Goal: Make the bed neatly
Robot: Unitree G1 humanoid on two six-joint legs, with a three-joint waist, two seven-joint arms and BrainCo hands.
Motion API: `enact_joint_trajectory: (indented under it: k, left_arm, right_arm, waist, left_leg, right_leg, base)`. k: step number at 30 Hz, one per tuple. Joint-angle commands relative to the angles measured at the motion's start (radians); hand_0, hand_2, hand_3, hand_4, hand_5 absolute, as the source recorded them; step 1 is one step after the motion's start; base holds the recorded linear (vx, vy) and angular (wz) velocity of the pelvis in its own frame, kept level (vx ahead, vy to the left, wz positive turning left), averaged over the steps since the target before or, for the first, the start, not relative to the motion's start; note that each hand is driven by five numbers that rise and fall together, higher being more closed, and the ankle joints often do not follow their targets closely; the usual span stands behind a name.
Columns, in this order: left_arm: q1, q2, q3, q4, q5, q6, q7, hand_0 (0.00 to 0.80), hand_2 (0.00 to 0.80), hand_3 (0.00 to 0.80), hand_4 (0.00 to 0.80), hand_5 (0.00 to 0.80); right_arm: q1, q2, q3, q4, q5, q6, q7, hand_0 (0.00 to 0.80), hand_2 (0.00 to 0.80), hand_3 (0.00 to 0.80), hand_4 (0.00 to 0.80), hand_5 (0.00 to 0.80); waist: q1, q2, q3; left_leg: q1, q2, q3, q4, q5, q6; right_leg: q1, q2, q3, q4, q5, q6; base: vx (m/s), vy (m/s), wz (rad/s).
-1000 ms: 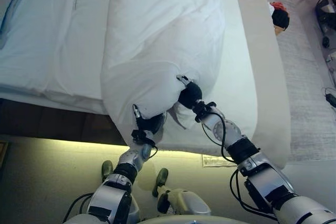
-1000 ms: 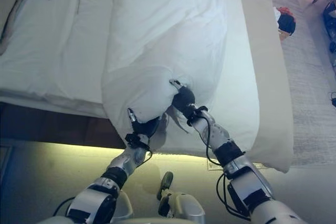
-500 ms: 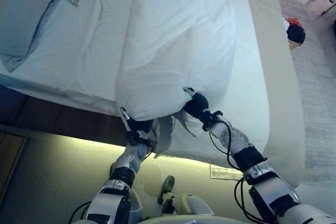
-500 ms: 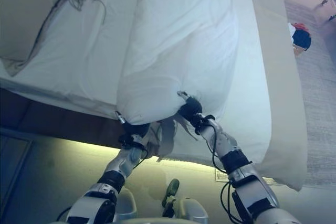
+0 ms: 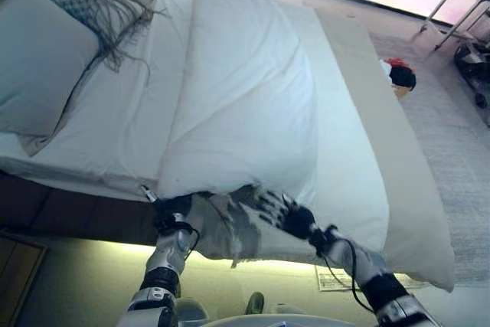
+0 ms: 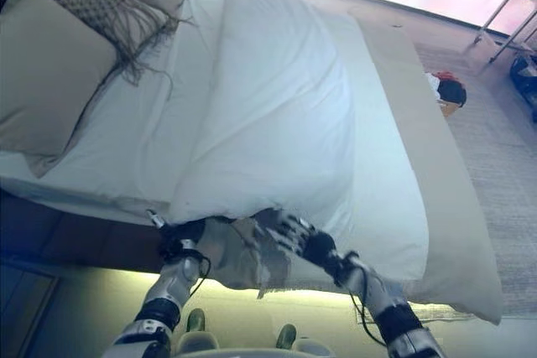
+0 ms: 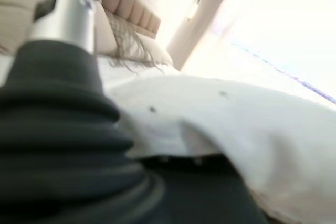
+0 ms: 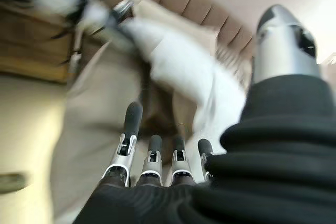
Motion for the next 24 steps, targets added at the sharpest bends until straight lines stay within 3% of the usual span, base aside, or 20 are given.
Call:
enact_joint_trajectory:
  k: [1, 4, 9, 17, 21, 24]
  left_arm:
    - [-0.035, 0.095, 0.086, 0.008, -0.034, 0.020, -0.088, 0.000, 0.000, 0.000, 0.000, 0.000]
    - [-0.037, 0.103, 0.109, 0.041, -0.034, 0.050, -0.117, 0.000, 0.000, 0.000, 0.000, 0.000]
    - [-0.046, 0.115, 0.152, 0.081, -0.034, 0.059, -0.136, 0.000, 0.000, 0.000, 0.000, 0.000]
    - [-0.065, 0.230, 0.213, 0.065, -0.034, 0.052, -0.111, 0.000, 0.000, 0.000, 0.000, 0.000]
    - [-0.035, 0.295, 0.222, 0.027, -0.023, -0.005, -0.051, 0.000, 0.000, 0.000, 0.000, 0.000]
    - [-0.008, 0.339, 0.256, 0.052, 0.115, -0.076, 0.016, 0.000, 0.000, 0.000, 0.000, 0.000]
  right_arm:
    - [0.020, 0.005, -0.021, 0.081, -0.087, 0.031, 0.101, 0.000, 0.000, 0.000, 0.000, 0.000]
    - [0.038, 0.029, -0.043, 0.215, -0.113, 0.030, 0.109, 0.000, 0.000, 0.000, 0.000, 0.000]
    - [0.031, 0.063, -0.107, 0.454, -0.144, -0.051, 0.104, 0.000, 0.000, 0.000, 0.000, 0.000]
    - [-0.013, 0.059, -0.218, 0.658, -0.120, -0.121, 0.058, 0.000, 0.000, 0.000, 0.000, 0.000]
    - [-0.026, 0.049, -0.247, 0.704, -0.123, -0.145, 0.040, 0.000, 0.000, 0.000, 0.000, 0.000]
    - [-0.042, 0.036, -0.264, 0.725, -0.106, -0.153, 0.028, 0.000, 0.000, 0.000, 0.000, 0.000]
  waist:
    - [0.024, 0.016, -0.077]
    - [0.023, 0.032, -0.090]
    - [0.027, 0.057, -0.108]
    - [0.046, 0.085, -0.135]
    - [0.069, 0.095, -0.145]
    - [0.090, 0.103, -0.150]
  left_leg:
    - [0.030, -0.016, 0.014, 0.001, -0.087, -0.017]
    - [0.037, -0.021, 0.016, 0.001, -0.086, -0.016]
    - [0.048, -0.032, 0.015, 0.001, -0.088, -0.011]
    - [0.057, -0.047, 0.006, 0.001, -0.098, -0.003]
    - [0.053, -0.054, -0.004, 0.001, -0.102, 0.002]
    - [0.049, -0.059, -0.012, 0.001, -0.102, 0.004]
  right_leg:
    - [0.036, -0.101, -0.004, 0.004, -0.037, 0.086]
    - [0.044, -0.107, -0.006, 0.004, -0.035, 0.088]
    - [0.052, -0.117, -0.003, 0.004, -0.030, 0.092]
    - [0.051, -0.127, -0.001, 0.004, -0.025, 0.097]
    - [0.049, -0.131, -0.009, 0.004, -0.026, 0.098]
    - [0.047, -0.133, -0.019, 0.004, -0.027, 0.100]
  base:
    - [-0.021, 0.088, -0.22]
    - [-0.023, 0.077, -0.12]
    - [-0.026, 0.062, 0.01]
    - [-0.020, 0.027, -0.01]
    - [-0.008, 0.005, 0.00]
    - [0.000, 0.000, 0.00]
